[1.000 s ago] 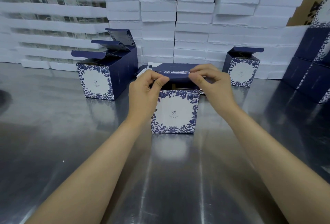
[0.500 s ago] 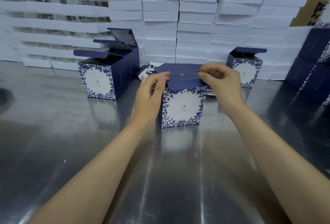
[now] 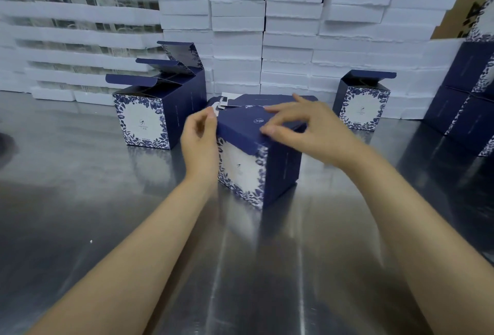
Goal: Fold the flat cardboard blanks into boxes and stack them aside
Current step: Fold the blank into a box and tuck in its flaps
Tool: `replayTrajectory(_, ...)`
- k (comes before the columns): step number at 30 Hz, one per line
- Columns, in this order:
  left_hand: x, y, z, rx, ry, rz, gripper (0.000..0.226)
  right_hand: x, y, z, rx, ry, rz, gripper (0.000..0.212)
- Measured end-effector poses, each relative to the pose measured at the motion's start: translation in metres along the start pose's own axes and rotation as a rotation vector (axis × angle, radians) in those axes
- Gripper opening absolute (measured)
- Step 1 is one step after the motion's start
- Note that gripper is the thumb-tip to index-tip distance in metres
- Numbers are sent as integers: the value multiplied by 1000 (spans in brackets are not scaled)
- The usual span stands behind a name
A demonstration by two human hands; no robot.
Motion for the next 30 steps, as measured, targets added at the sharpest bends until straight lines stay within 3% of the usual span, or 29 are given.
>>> replayTrajectory(3,0,-1,11,115,130,-21,21,15,-3,-6,45,54,-121,18)
replayTrajectory(7,21,-17,13,92,95,-204,27,36,1,-12,37,-407,53,38)
replayTrajectory(12,24,-17,6,-17,61,-239,25,16,2,-2,77,-29,267,18)
replayTrajectory(14,21,-12,3,-65,27,-235,25,1,1,16,138,-59,322,22)
replayTrajectory(17,18,-7,1,-95,32,-252,27,-4,-6,30,100,-19,272,16)
replayTrajectory(21,10,-3,2,-38,138,-183,31,3,-6,23,35,308,100,4)
replayTrajectory(24,1,3,4,28,187,-93,24,15,-3,8,-3,306,-58,14)
replayTrajectory(26,1,5,5,33,141,-87,17,20,-1,3,-3,265,-20,17)
replayTrajectory(30,22,-5,13,105,123,-288,37,24,-1,-1,-24,288,137,14)
Point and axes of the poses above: each hand's wrist, its own y-axis towards the middle knuckle, its own x-axis out of the palm, z = x × y, the point moved 6 cm from there along y, towards the middle knuckle, and after that the axes turned 5 degrees about x, right-handed, at the moved point
